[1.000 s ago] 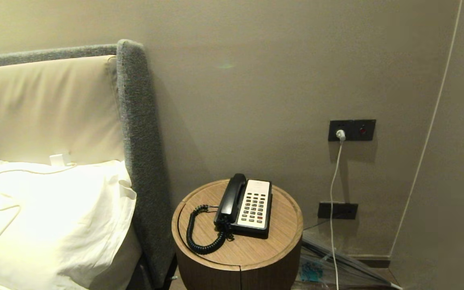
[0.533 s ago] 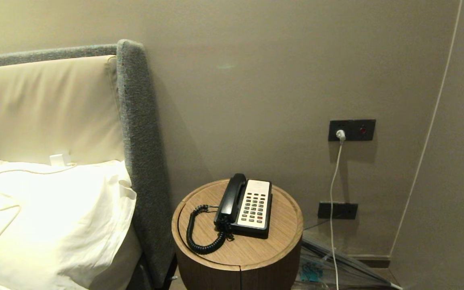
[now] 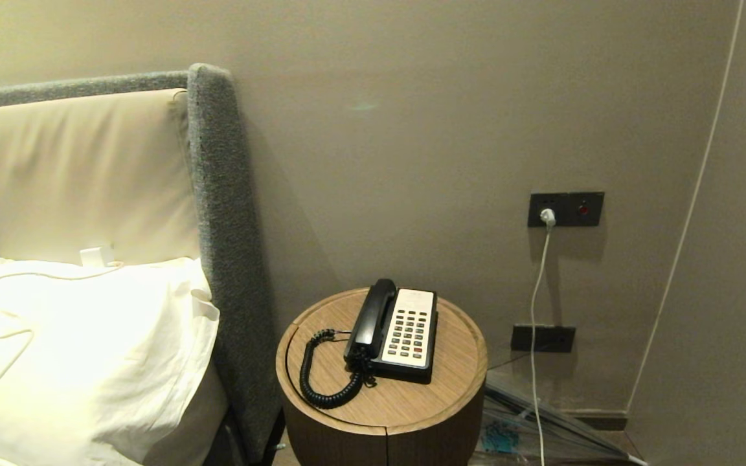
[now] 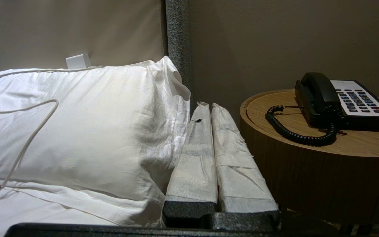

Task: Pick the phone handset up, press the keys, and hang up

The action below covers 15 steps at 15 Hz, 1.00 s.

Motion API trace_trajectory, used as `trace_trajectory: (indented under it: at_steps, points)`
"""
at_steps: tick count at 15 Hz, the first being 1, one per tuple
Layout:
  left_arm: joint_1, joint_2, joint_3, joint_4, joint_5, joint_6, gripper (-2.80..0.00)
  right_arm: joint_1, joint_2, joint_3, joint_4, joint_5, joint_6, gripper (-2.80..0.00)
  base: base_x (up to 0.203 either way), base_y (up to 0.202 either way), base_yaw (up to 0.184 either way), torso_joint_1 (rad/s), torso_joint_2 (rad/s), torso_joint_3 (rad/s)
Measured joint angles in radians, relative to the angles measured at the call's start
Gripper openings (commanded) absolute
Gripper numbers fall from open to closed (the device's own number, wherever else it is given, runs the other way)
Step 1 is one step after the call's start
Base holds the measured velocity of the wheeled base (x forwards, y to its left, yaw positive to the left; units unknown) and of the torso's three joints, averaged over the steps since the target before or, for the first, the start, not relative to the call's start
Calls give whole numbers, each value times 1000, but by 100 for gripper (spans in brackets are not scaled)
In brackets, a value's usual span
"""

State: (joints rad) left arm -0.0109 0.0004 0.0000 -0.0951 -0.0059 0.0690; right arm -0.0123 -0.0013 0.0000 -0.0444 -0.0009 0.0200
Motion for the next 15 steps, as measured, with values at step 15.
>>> trace_trajectory:
  at_steps: [15]
  points:
    - [0,0,0,1,0,-1,-280,0,0,0,0,1,-2,-280,0,0,0,0,0,0]
